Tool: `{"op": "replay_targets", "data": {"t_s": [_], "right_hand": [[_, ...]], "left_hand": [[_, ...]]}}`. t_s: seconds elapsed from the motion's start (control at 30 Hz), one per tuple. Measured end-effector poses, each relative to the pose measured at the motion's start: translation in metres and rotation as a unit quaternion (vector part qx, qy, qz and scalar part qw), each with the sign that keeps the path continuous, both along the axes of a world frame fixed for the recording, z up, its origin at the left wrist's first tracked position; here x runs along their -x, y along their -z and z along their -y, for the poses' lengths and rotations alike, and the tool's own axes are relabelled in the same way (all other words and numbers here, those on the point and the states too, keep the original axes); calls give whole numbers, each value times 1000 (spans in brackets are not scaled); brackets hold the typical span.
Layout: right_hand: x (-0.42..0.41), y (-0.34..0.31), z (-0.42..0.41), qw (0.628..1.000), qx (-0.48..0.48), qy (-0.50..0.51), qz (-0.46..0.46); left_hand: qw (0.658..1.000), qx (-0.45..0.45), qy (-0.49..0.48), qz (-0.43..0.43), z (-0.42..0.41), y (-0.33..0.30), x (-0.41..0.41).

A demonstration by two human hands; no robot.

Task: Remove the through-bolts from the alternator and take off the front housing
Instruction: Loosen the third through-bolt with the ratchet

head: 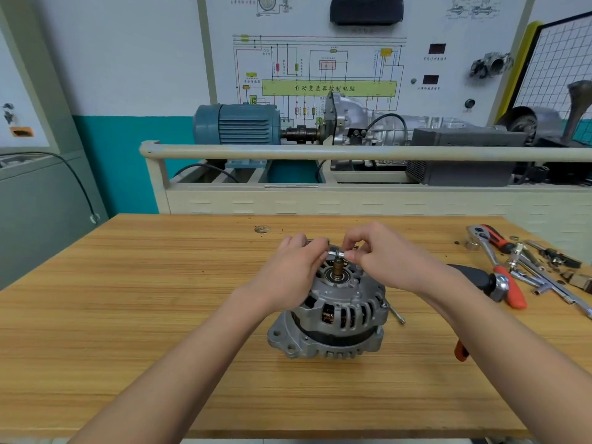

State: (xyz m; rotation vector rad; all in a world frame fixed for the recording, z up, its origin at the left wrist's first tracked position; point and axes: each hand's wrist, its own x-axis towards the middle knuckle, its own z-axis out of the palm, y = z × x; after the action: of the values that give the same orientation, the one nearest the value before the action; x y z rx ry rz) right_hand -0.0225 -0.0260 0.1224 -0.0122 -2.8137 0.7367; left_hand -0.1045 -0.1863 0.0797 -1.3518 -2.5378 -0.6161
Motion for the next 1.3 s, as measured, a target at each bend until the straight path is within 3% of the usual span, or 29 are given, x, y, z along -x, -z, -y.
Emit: {"op": "replay_targets", "data": {"t_s": [0.83, 1.1, 1.3], "right_hand": [[-10, 5, 5, 998, -37, 46, -4], [-8, 2, 7, 992, -121, -6, 20], [-7, 11, 2, 987, -160, 17, -9]], "left_hand": [[999, 9, -19, 48, -7, 3, 10], [999, -4, 4, 32, -6, 3, 6], [1000, 9, 10, 28, -5, 1, 5]]}}
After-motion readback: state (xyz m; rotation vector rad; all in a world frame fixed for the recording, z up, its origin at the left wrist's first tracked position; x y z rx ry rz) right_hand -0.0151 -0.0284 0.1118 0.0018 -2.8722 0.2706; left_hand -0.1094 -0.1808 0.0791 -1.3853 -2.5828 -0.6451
